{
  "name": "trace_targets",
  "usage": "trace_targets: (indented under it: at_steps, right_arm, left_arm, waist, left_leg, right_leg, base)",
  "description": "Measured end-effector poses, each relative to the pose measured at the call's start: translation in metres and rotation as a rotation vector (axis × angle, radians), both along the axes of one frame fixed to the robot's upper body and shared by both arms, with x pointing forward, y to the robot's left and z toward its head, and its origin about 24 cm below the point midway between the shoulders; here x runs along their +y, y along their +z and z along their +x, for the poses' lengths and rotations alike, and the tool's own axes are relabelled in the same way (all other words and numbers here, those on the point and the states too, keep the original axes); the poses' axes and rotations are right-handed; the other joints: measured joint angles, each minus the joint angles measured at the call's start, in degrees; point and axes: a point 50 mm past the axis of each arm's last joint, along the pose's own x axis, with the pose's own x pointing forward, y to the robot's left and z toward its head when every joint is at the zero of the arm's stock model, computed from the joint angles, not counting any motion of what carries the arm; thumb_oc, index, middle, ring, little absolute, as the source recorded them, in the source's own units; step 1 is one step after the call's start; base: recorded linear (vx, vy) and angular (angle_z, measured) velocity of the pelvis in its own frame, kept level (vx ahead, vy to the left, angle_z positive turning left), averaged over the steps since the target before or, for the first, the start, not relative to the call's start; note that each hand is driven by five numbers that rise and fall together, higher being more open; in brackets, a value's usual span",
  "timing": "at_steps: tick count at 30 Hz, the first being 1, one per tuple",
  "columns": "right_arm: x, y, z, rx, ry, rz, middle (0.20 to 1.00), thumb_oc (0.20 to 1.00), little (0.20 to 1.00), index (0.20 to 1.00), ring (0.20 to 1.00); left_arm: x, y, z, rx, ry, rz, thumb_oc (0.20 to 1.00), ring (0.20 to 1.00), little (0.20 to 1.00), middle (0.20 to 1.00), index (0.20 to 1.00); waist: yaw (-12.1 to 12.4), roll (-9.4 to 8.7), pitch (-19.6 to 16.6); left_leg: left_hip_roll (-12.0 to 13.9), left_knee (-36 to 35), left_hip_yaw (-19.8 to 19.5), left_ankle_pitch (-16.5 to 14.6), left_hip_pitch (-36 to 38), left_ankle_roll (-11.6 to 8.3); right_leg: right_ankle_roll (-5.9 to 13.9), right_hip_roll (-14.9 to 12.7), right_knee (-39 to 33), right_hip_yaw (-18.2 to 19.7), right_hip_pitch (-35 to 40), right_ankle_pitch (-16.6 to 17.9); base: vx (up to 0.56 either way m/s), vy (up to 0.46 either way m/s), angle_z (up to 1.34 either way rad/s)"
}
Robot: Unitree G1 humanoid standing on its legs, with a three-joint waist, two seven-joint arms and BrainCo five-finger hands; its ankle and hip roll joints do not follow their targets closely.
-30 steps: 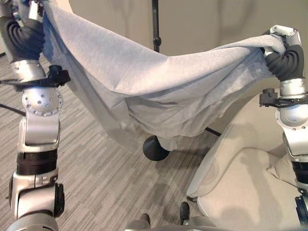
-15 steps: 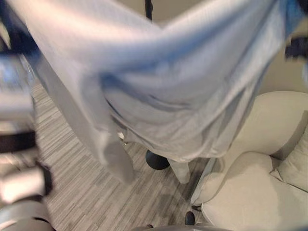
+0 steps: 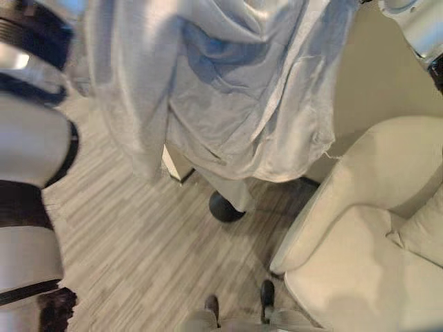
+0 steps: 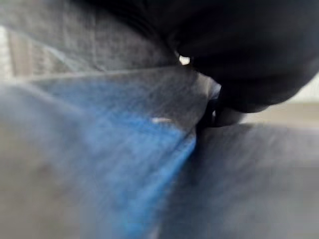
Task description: Hang the clothes on the sofa on the clothes rack.
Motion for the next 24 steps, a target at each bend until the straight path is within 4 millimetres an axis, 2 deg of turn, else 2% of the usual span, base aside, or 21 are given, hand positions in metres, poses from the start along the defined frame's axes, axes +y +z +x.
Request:
trace_targets:
  at_steps: [4,7,10,11,15,18,20,22,23,24]
  right_arm:
    - [-0.002,-0.003,0.003,0.036,-0.015,0.0,0.2,0.2,0.2,0.2,0.2]
    - [-0.006,-0.004,0.004,0.049,-0.029,0.005,0.2,0.2,0.2,0.2,0.2]
    - [-0.016,-0.004,0.006,0.058,-0.059,0.028,0.2,0.2,0.2,0.2,0.2]
    - [-0.025,0.001,0.001,0.039,-0.069,0.039,0.2,0.2,0.2,0.2,0.2]
    - [-0.038,0.008,-0.016,-0.012,-0.02,0.047,0.2,0.2,0.2,0.2,0.2]
    - [-0.058,-0.001,-0.028,-0.029,-0.006,0.046,0.2,0.2,0.2,0.2,0.2]
    - [-0.068,-0.003,-0.039,-0.064,0.026,0.088,0.2,0.2,0.2,0.2,0.2]
    - [-0.07,-0.007,-0.044,-0.081,0.053,0.105,0.2,0.2,0.2,0.2,0.2]
    - [-0.07,-0.009,-0.046,-0.087,0.065,0.112,0.2,0.2,0.2,0.2,0.2]
    - [-0.076,-0.012,-0.05,-0.098,0.077,0.134,0.2,0.2,0.2,0.2,0.2]
  left_arm:
    - [-0.003,-0.014,0.01,0.063,-0.004,0.012,0.2,0.2,0.2,0.2,0.2]
    - [0.001,-0.015,0.012,0.078,0.013,0.005,0.2,0.2,0.2,0.2,0.2]
    - [0.016,-0.015,0.014,0.089,0.052,-0.04,0.2,0.2,0.2,0.2,0.2]
    - [0.027,-0.009,0.009,0.069,0.043,-0.1,0.2,0.2,0.2,0.2,0.2]
    - [0.058,0.002,-0.01,-0.001,0.068,-0.121,0.2,0.2,0.2,0.2,0.2]
    - [0.087,-0.004,-0.022,-0.039,0.096,-0.154,0.2,0.2,0.2,0.2,0.2]
    - [0.091,-0.009,-0.028,-0.069,0.071,-0.182,0.2,0.2,0.2,0.2,0.2]
    - [0.091,-0.011,-0.032,-0.083,0.072,-0.153,0.2,0.2,0.2,0.2,0.2]
    - [0.09,-0.01,-0.035,-0.098,0.073,-0.139,0.2,0.2,0.2,0.2,0.2]
    - [0.084,-0.01,-0.038,-0.104,0.063,-0.103,0.2,0.2,0.2,0.2,0.2]
  waist:
    - [-0.8,0.49,6.2]
    - [-1.2,0.97,8.0]
    - [-1.2,1.56,8.4]
    - [-1.2,1.67,8.5]
    - [-1.6,1.84,8.6]
    - [-2.6,2.29,8.7]
    - [-2.5,1.74,8.7]
    - [-2.4,1.69,8.6]
    - [-1.6,1.01,8.6]
    - [-1.4,-0.61,8.7]
  left_leg:
    - [0.4,2.3,-0.3,-0.2,-2.7,0.14]
    - [0.6,1.8,-0.3,-0.3,-2.9,0.08]
    - [1.1,-0.5,0.1,-0.1,-1.4,-0.09]
    - [1.1,-1.9,0.3,0.1,-0.7,-0.19]
    - [1.2,-6.4,0.9,1.7,2.6,-0.06]
    - [2.4,-9.6,0.6,2.0,8.4,-0.22]
    - [2.9,-5.5,0.4,0.9,8.1,-1.23]
    - [3.8,-1.2,0.8,-2.7,7.0,0.05]
    - [3.9,1.4,0.4,-3.1,5.7,-0.81]
    - [3.6,7.8,0.3,-5.8,0.7,-1.37]
  right_leg:
    - [-0.6,0.3,0.0,-0.1,-1.6,2.2]
    - [-0.82,0.6,0.0,0.0,-2.0,2.5]
    - [-1.03,1.1,0.0,0.2,-1.9,2.6]
    - [-1.16,1.2,0.0,0.3,-1.9,2.5]
    - [-1.21,1.3,0.1,0.7,-0.9,2.4]
    - [-1.69,2.4,0.0,0.1,3.6,2.0]
    - [-1.95,2.3,0.0,0.1,5.4,1.8]
    - [-2.91,2.8,0.0,1.8,6.9,0.9]
    - [-3.15,2.5,0.0,2.2,6.9,0.7]
    - [-4.54,1.5,0.0,6.6,7.2,-3.0]
  base:
    - [-0.03,-0.047,0.0]
    - [-0.01,-0.013,-0.01]
    - [-0.01,-0.041,-0.07]
    - [0.04,-0.031,-0.07]
    - [0.08,-0.006,-0.04]
    - [0.13,-0.041,0.12]
    - [0.08,-0.006,0.18]
    - [0.2,0.22,0.23]
    - [0.24,0.325,0.25]
    - [0.2,0.367,0.28]
